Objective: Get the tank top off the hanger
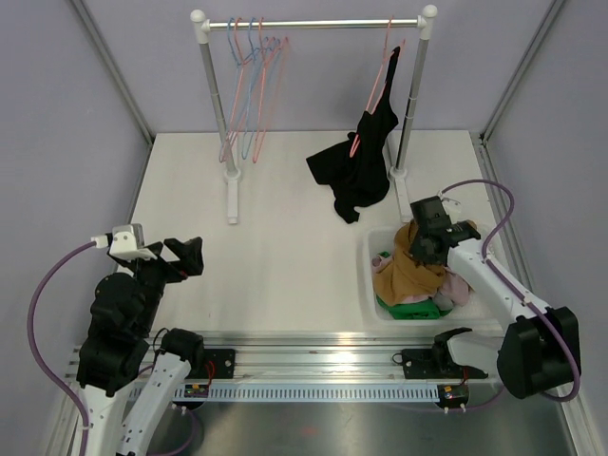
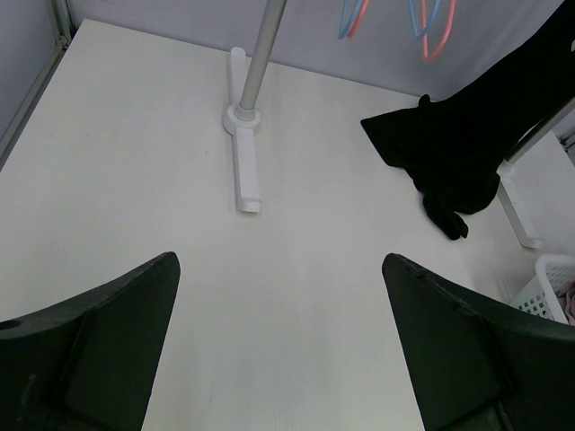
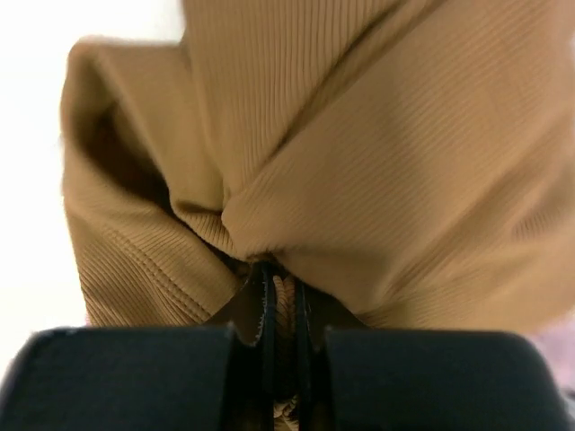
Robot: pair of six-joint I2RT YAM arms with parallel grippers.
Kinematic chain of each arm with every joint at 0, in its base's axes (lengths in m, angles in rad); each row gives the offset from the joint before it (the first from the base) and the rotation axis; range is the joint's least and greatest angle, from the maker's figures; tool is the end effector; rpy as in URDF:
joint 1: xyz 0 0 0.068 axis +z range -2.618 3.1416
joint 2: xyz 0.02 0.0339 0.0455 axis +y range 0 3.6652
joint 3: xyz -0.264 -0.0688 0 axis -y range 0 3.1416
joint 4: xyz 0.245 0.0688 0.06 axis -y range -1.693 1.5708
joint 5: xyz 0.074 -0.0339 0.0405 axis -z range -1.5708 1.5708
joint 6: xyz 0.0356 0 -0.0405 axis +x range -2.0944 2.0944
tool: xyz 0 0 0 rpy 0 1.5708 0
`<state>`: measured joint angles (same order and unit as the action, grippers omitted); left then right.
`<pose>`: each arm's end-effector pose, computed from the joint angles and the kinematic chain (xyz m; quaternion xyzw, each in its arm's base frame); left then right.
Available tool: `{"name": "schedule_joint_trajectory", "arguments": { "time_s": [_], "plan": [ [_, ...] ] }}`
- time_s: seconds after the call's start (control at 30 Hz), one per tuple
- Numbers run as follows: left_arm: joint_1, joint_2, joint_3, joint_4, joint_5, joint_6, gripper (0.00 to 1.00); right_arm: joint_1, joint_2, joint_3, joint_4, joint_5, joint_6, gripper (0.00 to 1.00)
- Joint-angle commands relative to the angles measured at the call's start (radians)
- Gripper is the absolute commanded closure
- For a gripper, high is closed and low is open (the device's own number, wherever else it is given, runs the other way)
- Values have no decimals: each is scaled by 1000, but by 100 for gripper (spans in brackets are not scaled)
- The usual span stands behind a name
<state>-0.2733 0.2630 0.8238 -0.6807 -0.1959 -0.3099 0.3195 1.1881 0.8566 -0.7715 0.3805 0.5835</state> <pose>0.0488 -0.0065 0.3502 -0.0785 0.7433 -0.1197 0.6535 0.2139 0.0568 0.2398 0.1692 0.9411 -0.0662 0.2850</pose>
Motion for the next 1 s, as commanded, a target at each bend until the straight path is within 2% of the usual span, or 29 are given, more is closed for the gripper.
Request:
{"name": "schedule_joint_trajectory", "arguments": {
  "time_s": [0.0, 0.13, 0.33, 0.47, 0.5, 0.53, 0.6, 0.7, 0.73, 0.77, 0.8, 0.9, 0.97],
  "plan": [
    [5, -16, -8, 46, -22, 12, 1, -74, 48, -77, 191, -256, 78, 100],
    [5, -25, -6, 43, -28, 6, 1, -121, 62, -160, 258, -330, 114, 100],
    [5, -42, -11, 43, -31, 0, 1, -128, 5, -238, 256, -287, 193, 100],
    [5, -41, -11, 44, -33, -3, 1, -128, -88, -203, 181, -238, 193, 100],
    [5, -39, -11, 44, -31, -3, 1, -126, -108, -186, 126, -176, 188, 99],
    [5, -35, -9, 44, -31, -3, 1, -128, -148, -148, 97, -145, 185, 96],
    [5, -30, -9, 44, -28, -8, 1, -128, -191, -113, 37, -67, 188, 84],
    [5, -22, -8, 44, -28, -9, 1, -128, -261, -64, 15, -22, 196, 85],
    [5, -22, -8, 44, -28, -9, 1, -128, -272, -41, 12, -20, 196, 70],
    [5, -22, -9, 46, -28, -9, 1, -128, -283, -25, 8, -19, 196, 51],
    [5, -21, -9, 46, -30, -9, 1, -128, -285, -10, -11, -14, 199, 41],
    [5, -10, -8, 46, -28, -8, 1, -128, -288, 56, -46, 21, 176, 37],
    [5, -5, -8, 44, -27, -8, 1, -128, -294, 88, -61, 58, 162, 32]
  ]
}}
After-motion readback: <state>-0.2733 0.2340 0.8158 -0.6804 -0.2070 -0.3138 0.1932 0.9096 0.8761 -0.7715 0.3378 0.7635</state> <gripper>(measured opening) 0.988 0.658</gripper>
